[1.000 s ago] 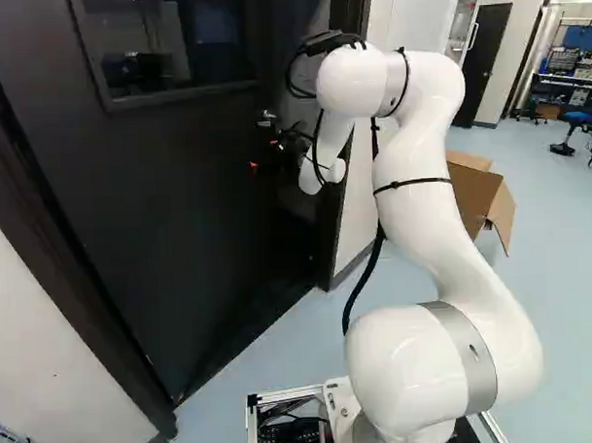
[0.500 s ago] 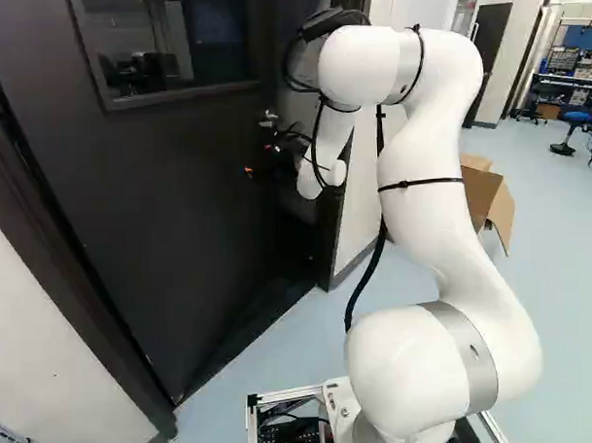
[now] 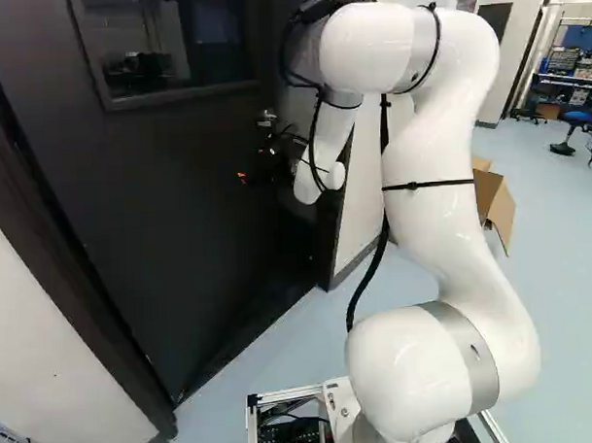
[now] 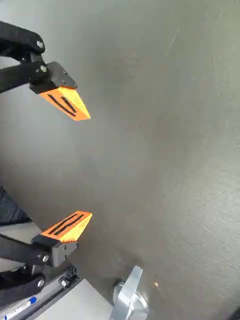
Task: Open the door and move inside
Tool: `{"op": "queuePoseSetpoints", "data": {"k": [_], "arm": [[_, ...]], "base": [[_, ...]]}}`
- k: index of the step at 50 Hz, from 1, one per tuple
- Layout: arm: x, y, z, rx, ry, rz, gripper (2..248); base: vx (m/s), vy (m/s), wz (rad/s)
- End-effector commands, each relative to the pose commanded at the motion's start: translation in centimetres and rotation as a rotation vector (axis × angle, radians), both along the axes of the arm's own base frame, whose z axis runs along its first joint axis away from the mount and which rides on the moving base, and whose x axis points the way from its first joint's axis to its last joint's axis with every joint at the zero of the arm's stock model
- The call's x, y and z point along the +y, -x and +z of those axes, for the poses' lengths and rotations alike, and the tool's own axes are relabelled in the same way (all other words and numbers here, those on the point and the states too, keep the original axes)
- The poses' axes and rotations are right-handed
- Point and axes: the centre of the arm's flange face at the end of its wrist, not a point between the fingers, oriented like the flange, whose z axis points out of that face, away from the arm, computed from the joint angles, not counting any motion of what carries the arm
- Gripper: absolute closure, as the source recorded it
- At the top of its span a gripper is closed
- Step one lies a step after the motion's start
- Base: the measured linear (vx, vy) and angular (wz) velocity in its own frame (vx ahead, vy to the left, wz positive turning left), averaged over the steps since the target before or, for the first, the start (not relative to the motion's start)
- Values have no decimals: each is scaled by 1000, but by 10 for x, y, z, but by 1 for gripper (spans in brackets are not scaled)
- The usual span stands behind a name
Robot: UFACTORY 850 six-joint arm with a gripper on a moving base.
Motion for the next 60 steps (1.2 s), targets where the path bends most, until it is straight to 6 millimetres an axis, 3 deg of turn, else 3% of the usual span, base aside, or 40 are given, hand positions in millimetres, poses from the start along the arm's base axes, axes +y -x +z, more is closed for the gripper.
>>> {"op": "queuePoseSetpoints", "data": {"k": [38,60], "arm": [[44,51,5,32,0,80,3],[49,53,5,32,0,91,3]], "base": [[0,0,0],[0,0,0]]}}
